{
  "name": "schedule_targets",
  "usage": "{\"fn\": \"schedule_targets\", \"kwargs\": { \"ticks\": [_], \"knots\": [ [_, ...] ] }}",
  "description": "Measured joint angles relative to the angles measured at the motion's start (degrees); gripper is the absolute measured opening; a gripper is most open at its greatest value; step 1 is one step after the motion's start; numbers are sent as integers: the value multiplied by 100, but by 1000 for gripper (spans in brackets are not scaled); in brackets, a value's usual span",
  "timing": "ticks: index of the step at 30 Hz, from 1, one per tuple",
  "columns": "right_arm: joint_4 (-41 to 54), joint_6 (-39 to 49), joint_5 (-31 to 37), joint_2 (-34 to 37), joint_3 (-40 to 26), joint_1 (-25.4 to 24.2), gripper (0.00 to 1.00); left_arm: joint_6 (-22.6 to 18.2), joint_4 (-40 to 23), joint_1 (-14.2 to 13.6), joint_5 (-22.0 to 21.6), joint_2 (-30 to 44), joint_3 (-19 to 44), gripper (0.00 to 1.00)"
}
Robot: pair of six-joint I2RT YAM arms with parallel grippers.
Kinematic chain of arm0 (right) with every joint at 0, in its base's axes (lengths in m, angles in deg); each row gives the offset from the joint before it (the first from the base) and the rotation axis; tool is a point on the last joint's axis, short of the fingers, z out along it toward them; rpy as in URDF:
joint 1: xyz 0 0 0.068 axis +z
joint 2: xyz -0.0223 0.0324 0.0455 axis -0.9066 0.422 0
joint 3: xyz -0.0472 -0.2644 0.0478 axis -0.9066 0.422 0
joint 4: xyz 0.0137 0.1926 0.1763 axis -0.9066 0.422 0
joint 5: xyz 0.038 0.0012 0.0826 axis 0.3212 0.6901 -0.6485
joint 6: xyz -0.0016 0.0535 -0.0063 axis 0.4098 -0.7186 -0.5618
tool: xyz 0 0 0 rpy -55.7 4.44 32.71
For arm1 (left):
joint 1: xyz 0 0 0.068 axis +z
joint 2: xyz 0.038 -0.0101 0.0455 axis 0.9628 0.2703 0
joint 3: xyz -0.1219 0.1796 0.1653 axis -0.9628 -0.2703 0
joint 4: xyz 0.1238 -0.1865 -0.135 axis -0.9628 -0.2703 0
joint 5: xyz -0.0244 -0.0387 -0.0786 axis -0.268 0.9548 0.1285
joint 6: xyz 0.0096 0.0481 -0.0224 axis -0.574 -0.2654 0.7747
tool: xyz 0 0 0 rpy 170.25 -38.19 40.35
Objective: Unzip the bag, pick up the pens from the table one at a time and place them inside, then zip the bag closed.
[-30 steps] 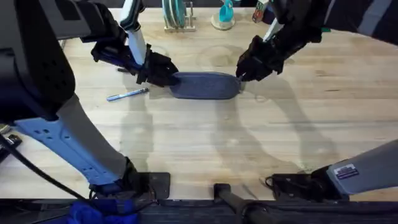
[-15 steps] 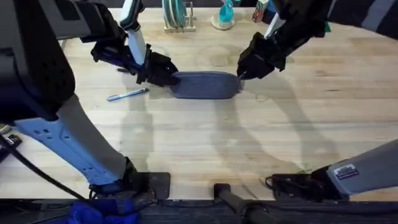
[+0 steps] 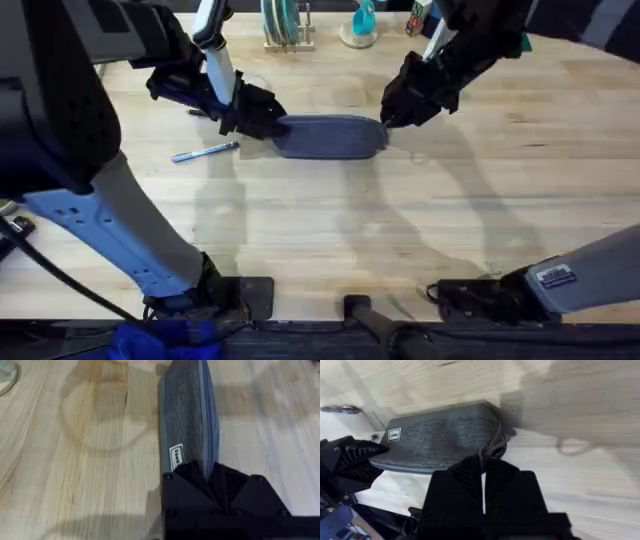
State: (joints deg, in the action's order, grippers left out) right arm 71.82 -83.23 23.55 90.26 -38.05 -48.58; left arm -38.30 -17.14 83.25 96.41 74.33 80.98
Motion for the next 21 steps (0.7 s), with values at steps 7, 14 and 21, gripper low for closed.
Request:
{"fn": "schedule_targets", "kwargs": {
  "ticks": [7, 14, 21],
  "knots": [
    [-4, 57, 8, 0, -17, 4, 32, 0, 2, 0, 0, -1, 0, 42],
    [-44, 128, 50, 0, -36, 47, 33, 0, 2, 0, 0, 0, 0, 42],
    [-25, 229, 296, 2, -191, 238, 32, 0, 4, 0, 0, 0, 0, 42]
  ]
}}
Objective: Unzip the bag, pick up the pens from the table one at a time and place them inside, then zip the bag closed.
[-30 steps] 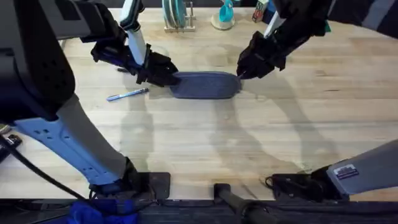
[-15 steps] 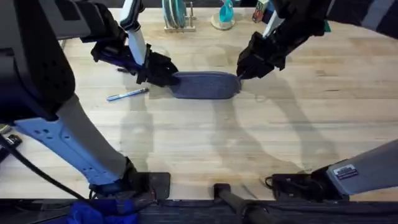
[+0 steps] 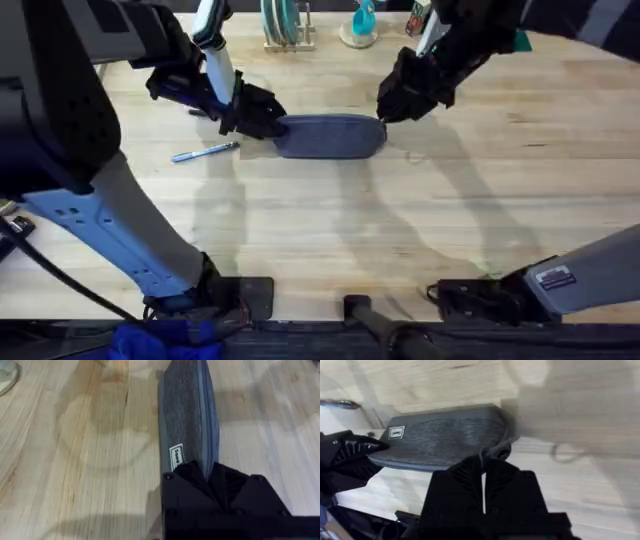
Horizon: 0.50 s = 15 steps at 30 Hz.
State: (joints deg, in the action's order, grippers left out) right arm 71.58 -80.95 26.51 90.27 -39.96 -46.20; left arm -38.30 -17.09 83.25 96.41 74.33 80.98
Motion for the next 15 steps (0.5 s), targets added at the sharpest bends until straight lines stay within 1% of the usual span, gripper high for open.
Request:
{"fn": "schedule_targets", "kwargs": {
  "ticks": [6, 15],
  "knots": [
    [-5, 116, 171, -2, -220, 192, 32, 0, 2, 4, -2, -1, 0, 42],
    [-210, 177, 224, -2, -256, 439, 31, 0, 0, 11, -2, 0, 0, 42]
  ]
}}
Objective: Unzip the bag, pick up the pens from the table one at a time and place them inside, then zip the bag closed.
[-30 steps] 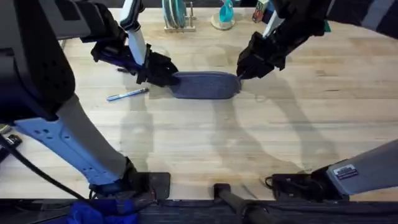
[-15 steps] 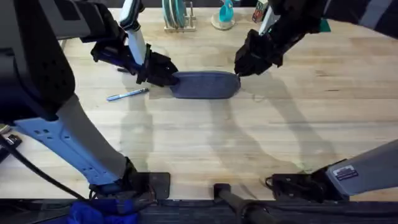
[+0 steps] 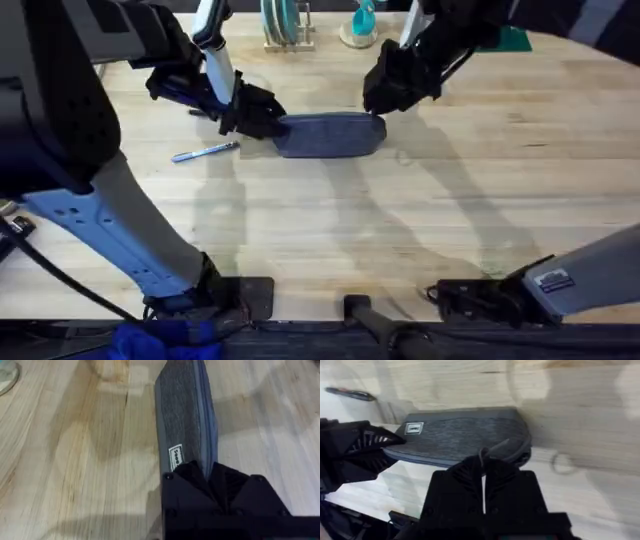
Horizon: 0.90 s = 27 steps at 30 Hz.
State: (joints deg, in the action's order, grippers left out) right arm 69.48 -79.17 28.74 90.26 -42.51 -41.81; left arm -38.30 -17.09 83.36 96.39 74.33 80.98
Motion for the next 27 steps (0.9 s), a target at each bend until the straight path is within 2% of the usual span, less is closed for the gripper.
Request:
{"fn": "schedule_targets", "kwargs": {
  "ticks": [27],
  "knots": [
    [-603, -30, 213, 1, -10, 662, 31, 0, 0, 0, 0, 0, 0, 42]
  ]
}}
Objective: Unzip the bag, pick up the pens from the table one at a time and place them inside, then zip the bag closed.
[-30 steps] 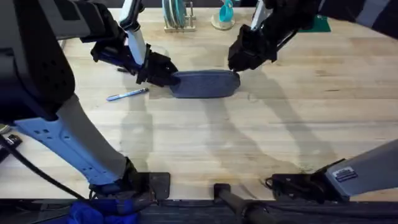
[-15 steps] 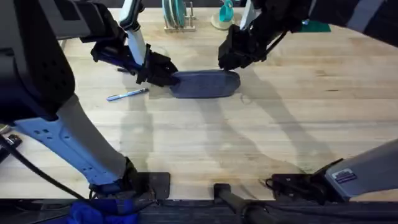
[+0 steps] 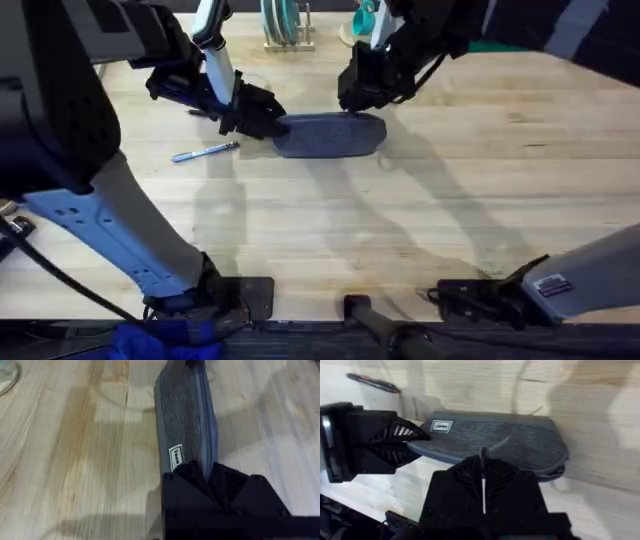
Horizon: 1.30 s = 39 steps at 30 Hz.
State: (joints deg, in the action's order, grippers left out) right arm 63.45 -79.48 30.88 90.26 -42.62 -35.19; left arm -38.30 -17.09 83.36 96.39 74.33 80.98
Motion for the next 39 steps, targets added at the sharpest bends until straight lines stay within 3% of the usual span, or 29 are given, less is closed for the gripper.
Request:
{"fn": "schedule_targets", "kwargs": {
  "ticks": [39],
  "knots": [
    [-1348, -302, 42, 557, -22, 708, 31, 0, 15, 0, 0, -2, 0, 42]
  ]
}}
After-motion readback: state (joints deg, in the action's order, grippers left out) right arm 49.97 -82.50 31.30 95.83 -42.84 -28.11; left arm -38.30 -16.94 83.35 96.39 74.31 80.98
